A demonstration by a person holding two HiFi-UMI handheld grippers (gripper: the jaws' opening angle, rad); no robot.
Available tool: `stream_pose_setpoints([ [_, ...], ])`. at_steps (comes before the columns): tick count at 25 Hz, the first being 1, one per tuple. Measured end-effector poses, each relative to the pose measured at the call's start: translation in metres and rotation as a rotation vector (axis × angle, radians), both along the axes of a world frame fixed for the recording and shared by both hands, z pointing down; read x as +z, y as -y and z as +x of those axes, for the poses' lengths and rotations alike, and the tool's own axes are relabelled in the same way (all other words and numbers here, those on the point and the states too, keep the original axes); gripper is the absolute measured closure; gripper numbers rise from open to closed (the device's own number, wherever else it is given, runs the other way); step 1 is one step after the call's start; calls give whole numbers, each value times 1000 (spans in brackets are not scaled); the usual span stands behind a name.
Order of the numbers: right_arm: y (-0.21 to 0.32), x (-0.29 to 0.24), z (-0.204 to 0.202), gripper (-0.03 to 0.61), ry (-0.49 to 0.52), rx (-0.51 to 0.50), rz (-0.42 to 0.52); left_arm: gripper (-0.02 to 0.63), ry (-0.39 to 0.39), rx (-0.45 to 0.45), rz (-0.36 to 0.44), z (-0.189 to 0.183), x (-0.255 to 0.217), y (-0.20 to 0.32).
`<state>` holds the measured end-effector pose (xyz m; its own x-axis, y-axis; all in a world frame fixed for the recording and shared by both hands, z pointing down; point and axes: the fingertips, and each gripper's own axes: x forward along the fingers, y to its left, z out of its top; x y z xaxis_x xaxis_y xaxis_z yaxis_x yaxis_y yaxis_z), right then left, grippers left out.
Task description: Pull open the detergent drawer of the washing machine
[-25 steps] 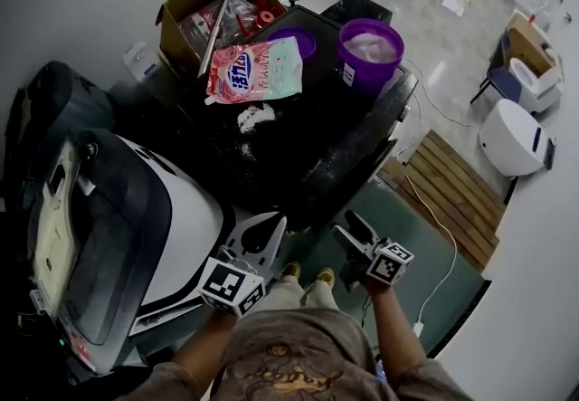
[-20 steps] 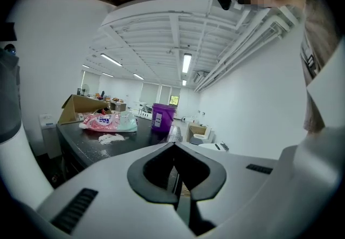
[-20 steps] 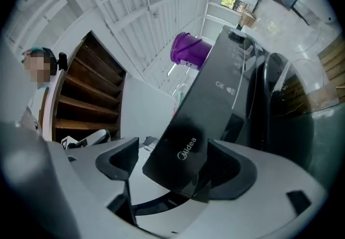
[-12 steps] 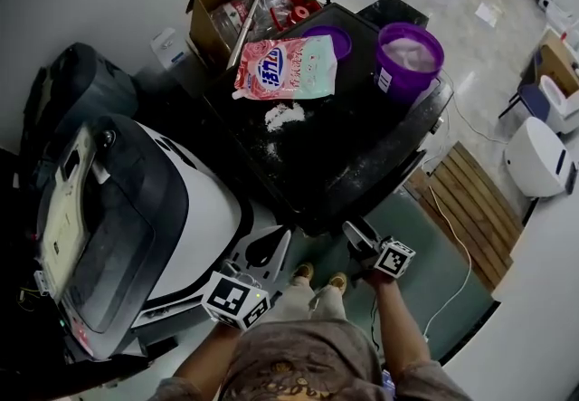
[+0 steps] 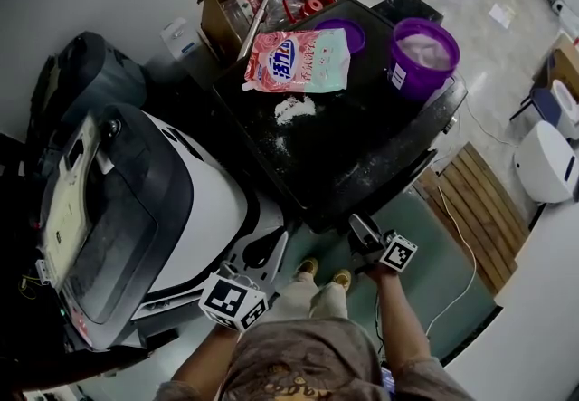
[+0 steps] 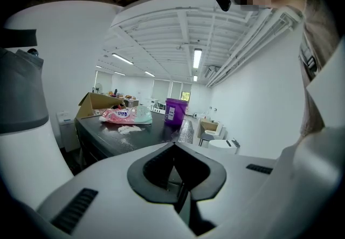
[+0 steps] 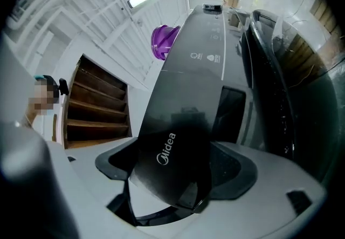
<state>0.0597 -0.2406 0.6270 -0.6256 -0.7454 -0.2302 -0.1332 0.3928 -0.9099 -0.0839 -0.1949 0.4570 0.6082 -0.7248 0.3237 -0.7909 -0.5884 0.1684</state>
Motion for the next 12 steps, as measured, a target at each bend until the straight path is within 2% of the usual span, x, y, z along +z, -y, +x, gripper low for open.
stream_pose_setpoints([
  [7,5,1,1,167,66,8,10,592,3,-9,-3,-4,-1,-2],
  [12,6,1,2,175,84,7,2,592,-1,6,-7,2,-2,-3],
])
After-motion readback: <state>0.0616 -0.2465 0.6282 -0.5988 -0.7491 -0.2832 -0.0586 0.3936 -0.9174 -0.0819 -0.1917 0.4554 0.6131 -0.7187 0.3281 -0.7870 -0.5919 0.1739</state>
